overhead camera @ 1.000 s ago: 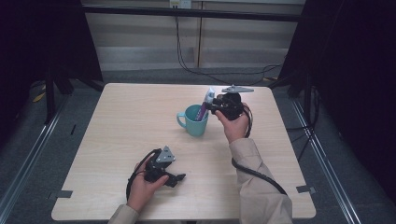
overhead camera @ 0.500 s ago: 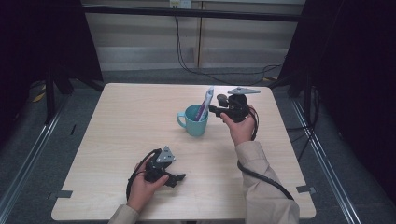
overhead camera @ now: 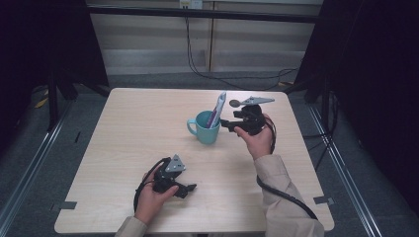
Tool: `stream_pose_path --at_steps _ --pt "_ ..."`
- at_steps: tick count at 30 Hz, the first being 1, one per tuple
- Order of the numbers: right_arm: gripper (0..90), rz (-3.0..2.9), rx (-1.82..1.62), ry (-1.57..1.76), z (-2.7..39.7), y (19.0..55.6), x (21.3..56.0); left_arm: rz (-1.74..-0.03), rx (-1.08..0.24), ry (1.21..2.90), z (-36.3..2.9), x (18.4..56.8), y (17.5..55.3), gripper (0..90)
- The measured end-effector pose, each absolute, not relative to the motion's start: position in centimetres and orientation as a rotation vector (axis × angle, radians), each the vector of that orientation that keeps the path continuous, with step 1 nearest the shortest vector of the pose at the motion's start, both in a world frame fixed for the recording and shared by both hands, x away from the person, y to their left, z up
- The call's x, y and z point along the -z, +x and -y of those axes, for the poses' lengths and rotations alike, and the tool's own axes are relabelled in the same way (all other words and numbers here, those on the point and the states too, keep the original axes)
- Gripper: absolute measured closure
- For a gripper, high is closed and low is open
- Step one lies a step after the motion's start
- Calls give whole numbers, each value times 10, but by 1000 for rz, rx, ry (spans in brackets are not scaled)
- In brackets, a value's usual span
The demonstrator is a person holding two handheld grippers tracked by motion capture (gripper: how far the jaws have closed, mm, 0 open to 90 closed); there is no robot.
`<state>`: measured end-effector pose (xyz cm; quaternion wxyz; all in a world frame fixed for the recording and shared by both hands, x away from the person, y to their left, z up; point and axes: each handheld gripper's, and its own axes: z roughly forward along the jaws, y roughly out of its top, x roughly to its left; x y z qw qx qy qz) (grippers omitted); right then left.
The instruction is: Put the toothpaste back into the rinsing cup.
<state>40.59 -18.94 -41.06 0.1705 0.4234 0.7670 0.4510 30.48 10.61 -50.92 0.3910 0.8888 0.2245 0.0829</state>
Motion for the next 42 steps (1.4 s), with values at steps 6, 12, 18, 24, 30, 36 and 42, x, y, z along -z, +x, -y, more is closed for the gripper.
stream_pose_path --at_steps 6,12,18,24,30,36,42 --pt "255 -2210 -1265 1183 190 400 411 -569 -211 2258 -106 509 305 152" --pt "231 -2237 -1242 1151 191 394 409 -569 -209 2262 -106 509 305 152" --pt "213 -2256 -1220 1144 193 388 410 -569 -209 2262 -106 509 305 152" --pt "198 -2271 -1217 1140 197 381 413 -563 -210 2268 -107 509 305 151" --pt "188 -2291 -1203 1126 199 373 415 -568 -202 2261 -106 509 305 150" --pt "186 -2301 -1206 1114 202 367 417 -567 -202 2261 -106 509 305 150" --pt "181 -2305 -1219 1108 206 360 420 -567 -203 2261 -106 509 305 150"
